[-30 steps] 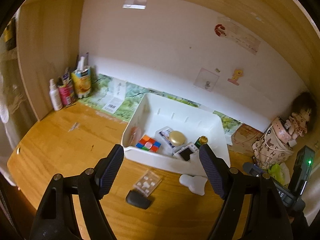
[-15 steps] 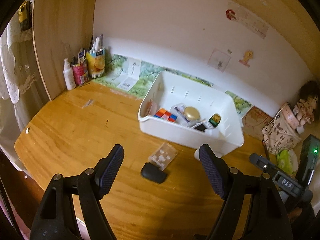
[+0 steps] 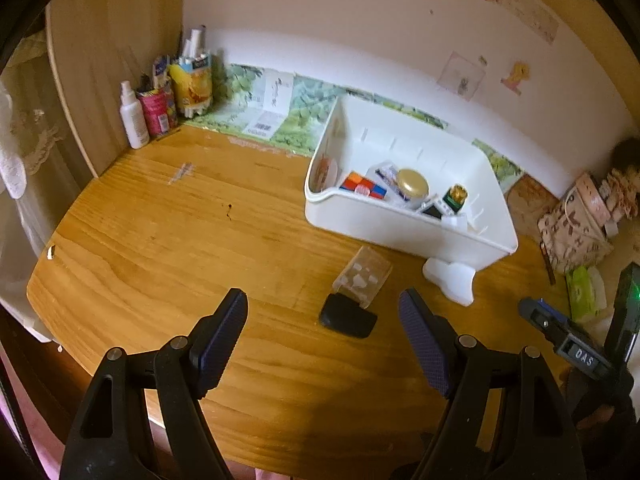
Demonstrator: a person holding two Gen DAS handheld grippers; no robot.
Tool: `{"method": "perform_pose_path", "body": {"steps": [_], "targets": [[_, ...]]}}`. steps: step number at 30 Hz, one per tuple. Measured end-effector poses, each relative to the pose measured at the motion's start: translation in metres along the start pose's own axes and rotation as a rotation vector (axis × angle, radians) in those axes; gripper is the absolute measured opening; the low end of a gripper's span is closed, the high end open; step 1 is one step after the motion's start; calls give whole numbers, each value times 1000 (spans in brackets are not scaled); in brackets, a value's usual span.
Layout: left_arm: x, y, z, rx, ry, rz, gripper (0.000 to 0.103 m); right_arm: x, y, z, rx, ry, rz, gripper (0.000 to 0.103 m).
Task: Organize rigid objects
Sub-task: 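Move both tools toward the black plug and white heart-shaped piece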
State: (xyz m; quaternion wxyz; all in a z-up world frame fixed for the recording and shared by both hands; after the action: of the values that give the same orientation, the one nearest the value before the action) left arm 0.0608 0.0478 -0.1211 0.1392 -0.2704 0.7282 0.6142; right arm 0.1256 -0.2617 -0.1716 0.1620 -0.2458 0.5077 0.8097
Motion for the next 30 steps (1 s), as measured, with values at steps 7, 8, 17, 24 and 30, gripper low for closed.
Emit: {"method": "perform_pose_path", "body": {"steps": [7,8,17,24,30], "targets": [[2,-27,9,10,-51,131,81,7,-17,4,70,-35,23,82],[2,-32,11,12,-59,154,81,8,-20,4,79,-44,28,82],[0,-69,5,36,-190,314,81,10,-49,5,161,-120,63,82],[3,-101,-13,62,-315,437,81,9,-68,4,206,-135,75,82],[9,-124,-32,83,-380,517,81,7,-90,8,238,-93,91,82]]}}
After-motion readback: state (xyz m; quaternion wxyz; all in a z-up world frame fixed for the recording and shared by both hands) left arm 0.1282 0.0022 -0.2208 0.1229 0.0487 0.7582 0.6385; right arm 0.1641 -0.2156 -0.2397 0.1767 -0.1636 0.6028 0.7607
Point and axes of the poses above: each gripper's, at about its wrist camera, not at the fingertips, and y roughly against the way its jaws point, z to its left, x to its underside, the point moved 4 cm from there along -y, roughly the way its jaws point
